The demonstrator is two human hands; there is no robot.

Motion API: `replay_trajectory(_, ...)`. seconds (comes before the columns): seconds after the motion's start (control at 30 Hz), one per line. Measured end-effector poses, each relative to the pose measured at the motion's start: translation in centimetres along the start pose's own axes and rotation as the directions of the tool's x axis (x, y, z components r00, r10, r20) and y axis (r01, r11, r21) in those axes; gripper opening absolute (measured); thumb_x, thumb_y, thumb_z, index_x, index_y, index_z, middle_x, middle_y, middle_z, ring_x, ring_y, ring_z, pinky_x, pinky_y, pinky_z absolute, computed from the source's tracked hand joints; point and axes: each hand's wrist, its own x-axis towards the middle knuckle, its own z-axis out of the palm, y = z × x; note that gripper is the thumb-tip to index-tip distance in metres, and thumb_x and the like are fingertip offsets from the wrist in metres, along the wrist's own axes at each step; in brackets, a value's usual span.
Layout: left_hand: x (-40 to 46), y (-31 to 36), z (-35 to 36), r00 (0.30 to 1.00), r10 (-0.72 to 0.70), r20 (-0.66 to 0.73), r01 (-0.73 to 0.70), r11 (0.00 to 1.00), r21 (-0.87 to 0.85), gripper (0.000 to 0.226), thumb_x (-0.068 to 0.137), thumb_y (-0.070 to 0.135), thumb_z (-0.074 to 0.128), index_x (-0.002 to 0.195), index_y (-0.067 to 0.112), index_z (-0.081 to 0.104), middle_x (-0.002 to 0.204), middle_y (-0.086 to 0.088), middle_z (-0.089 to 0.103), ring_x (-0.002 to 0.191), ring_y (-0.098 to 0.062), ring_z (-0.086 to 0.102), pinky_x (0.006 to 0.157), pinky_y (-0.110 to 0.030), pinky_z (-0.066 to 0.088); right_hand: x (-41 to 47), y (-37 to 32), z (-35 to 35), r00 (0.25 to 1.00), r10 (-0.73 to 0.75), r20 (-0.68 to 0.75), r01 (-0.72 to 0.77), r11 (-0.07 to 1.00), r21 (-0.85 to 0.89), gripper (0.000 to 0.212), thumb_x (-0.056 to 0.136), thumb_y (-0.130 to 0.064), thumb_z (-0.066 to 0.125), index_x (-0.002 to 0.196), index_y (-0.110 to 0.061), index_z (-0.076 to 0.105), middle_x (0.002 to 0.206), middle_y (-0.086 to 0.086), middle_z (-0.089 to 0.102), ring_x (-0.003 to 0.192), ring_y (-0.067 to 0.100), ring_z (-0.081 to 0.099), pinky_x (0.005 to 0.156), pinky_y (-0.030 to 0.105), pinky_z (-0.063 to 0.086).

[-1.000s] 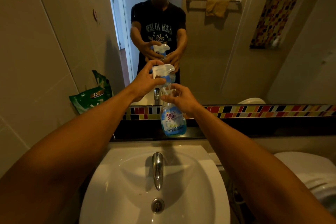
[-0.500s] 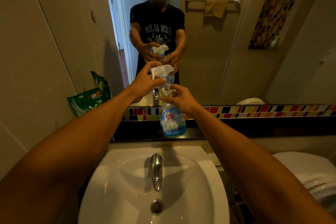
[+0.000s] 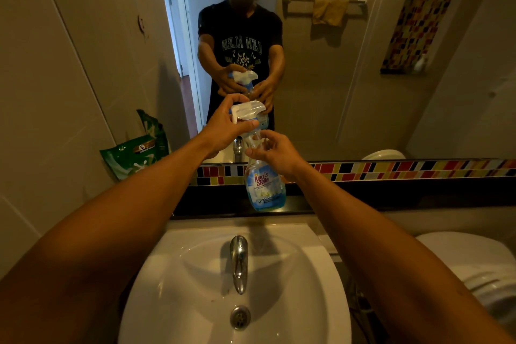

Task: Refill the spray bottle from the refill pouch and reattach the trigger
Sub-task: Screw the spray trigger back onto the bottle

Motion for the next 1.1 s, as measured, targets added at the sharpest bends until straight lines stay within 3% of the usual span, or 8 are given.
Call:
replay_trajectory(0.13,-0.1,0.0,0.3,0.998,0.028,-0.056,-0.029,0.999,-0.022,0.056,0.081,0.011,0.080,0.128,0.019,0.050,0.117,0.003,0.056,0.094,-0.005,0.064,0.067,-0.015,0.054,0.1,-0.2,0.1,1.000,-0.004,0.003,0.004,1.000,-0.014,0.053,0.092,-0.017,0.077,0.140,-0.010,0.056,0.109,0.008,0.071,0.107,0.032,0.071,0.099,0.053,0.058)
replay_trajectory(0.27,0.1,0.0,0.3,0.999,0.028,-0.046,-0.030,0.998,-0.046,0.055,0.082,0.006,0.078,0.128,0.020,0.050,0.122,-0.003,0.054,0.103,-0.017,0.061,0.070,-0.018,0.056,0.2,-0.2,0.1,1.000,-0.004,0.000,0.004,1.000,0.014,0.058,0.092,-0.016,0.077,0.145,-0.009,0.053,0.110,0.003,0.069,0.105,0.025,0.070,0.101,0.050,0.057)
replay_trajectory(0.43,0.1,0.0,0.3,1.000,-0.007,-0.022,0.005,0.997,-0.078,0.057,0.084,0.000,0.073,0.132,0.020,0.049,0.129,-0.012,0.053,0.110,-0.027,0.064,0.076,-0.025,0.058,0.4,0.1,-0.1,1.000,-0.006,-0.010,0.007,1.000,0.020,0.061,0.092,-0.017,0.078,0.146,-0.010,0.052,0.121,0.013,0.068,0.113,0.032,0.069,0.102,0.054,0.056)
replay_trajectory(0.6,0.0,0.4,0.9,0.998,0.040,-0.048,-0.042,0.999,-0.034,0.061,0.081,0.012,0.080,0.132,0.018,0.046,0.127,-0.009,0.053,0.106,-0.021,0.061,0.074,-0.020,0.056,0.5,-0.1,-0.2,1.000,-0.023,-0.003,0.023,1.000,0.007,0.056,0.092,-0.021,0.078,0.143,-0.013,0.055,0.109,0.002,0.069,0.109,0.027,0.069,0.101,0.052,0.057)
replay_trajectory(0.83,0.2,0.6,0.6,1.000,0.001,0.002,-0.001,0.998,-0.062,0.056,0.086,0.001,0.072,0.133,0.022,0.048,0.126,-0.008,0.055,0.103,-0.019,0.066,0.072,-0.020,0.057,0.7,0.1,-0.7,1.000,-0.024,-0.003,0.024,1.000,0.007,0.047,0.092,-0.018,0.078,0.135,-0.013,0.059,0.096,-0.005,0.067,0.095,0.018,0.069,0.098,0.048,0.058)
replay_trajectory(0.93,0.3,0.5,0.7,1.000,-0.016,0.018,0.017,0.996,-0.085,0.056,0.087,0.000,0.069,0.134,0.021,0.047,0.128,-0.006,0.055,0.112,-0.022,0.062,0.075,-0.022,0.057,0.7,0.2,-0.7,1.000,-0.011,0.004,0.011,1.000,0.005,0.043,0.092,-0.018,0.077,0.131,-0.018,0.059,0.101,-0.003,0.069,0.098,0.019,0.071,0.099,0.051,0.058)
replay_trajectory(1.1,-0.1,0.7,1.3,0.996,0.048,-0.072,-0.053,0.996,-0.076,0.059,0.081,0.008,0.080,0.131,0.014,0.047,0.125,-0.007,0.055,0.107,-0.018,0.061,0.073,-0.020,0.057,0.7,0.0,-0.5,1.000,-0.005,0.008,0.006,1.000,-0.017,0.058,0.091,-0.021,0.079,0.143,-0.012,0.054,0.115,0.007,0.069,0.111,0.030,0.070,0.101,0.057,0.056)
